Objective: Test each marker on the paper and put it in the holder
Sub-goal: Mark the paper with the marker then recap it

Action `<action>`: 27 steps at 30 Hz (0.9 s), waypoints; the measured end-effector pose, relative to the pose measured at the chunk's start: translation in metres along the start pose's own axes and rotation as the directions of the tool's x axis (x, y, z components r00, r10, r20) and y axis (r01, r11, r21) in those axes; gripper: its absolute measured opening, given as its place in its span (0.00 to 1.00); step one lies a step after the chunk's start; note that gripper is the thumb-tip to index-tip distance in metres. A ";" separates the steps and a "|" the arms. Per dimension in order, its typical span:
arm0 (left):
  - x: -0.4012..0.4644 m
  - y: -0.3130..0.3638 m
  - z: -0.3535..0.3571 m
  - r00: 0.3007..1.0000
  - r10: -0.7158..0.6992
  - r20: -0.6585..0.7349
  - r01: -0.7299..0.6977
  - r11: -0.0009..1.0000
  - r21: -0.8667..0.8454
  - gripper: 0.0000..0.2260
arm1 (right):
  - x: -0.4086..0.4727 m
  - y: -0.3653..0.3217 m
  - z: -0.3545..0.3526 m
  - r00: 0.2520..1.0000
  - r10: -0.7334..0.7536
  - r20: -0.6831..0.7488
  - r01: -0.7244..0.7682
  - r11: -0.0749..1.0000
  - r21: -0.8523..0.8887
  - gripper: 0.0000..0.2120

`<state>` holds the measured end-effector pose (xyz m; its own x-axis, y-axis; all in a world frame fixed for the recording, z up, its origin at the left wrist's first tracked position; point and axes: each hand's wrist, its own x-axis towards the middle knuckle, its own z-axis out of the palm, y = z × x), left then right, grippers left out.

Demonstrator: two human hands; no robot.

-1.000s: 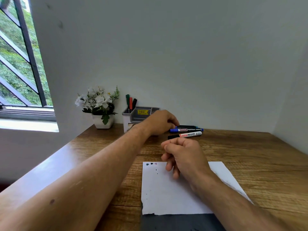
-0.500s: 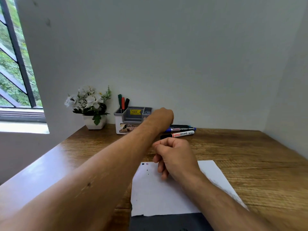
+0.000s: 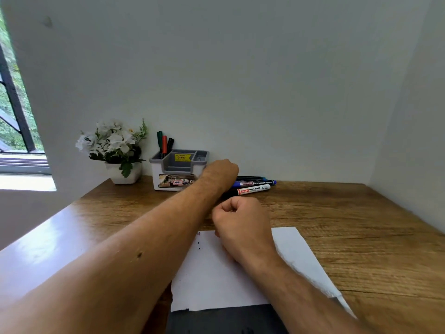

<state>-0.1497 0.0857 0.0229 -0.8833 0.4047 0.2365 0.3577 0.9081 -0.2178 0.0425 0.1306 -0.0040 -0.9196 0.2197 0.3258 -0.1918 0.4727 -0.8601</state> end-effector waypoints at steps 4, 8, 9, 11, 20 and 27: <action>-0.003 0.003 -0.004 0.998 -0.023 -0.053 0.021 0.999 -0.047 0.10 | 0.001 0.000 0.000 1.000 0.019 0.003 -0.019 1.000 -0.010 0.10; -0.011 -0.003 -0.029 0.983 -0.074 -0.168 0.041 0.980 -0.193 0.09 | 0.003 -0.002 -0.003 0.998 0.064 -0.027 -0.063 0.998 0.011 0.09; -0.016 -0.005 -0.039 0.978 -0.092 -0.187 0.041 0.965 -0.259 0.10 | 0.004 -0.002 -0.005 0.996 0.080 -0.044 -0.079 0.996 0.034 0.09; -0.029 -0.009 -0.056 0.972 -0.118 -0.204 0.024 0.912 -0.410 0.11 | 0.005 -0.004 -0.009 0.989 0.131 -0.063 -0.124 0.985 0.117 0.08; -0.132 -0.011 -0.064 0.990 -0.042 -0.135 -0.055 0.766 -0.641 0.08 | 0.009 -0.011 -0.026 0.953 0.282 -0.108 -0.216 0.888 0.406 0.21; -0.179 -0.001 -0.047 0.993 0.093 -0.073 -0.117 0.688 -0.716 0.10 | 0.008 -0.006 -0.030 0.976 0.215 -0.043 -0.170 0.867 0.469 0.20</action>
<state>0.0221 0.0178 0.0252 -0.8221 0.4938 0.2835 0.5660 0.6551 0.5004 0.0468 0.1555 0.0154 -0.9236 0.3526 0.1503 -0.1710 -0.0282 -0.9849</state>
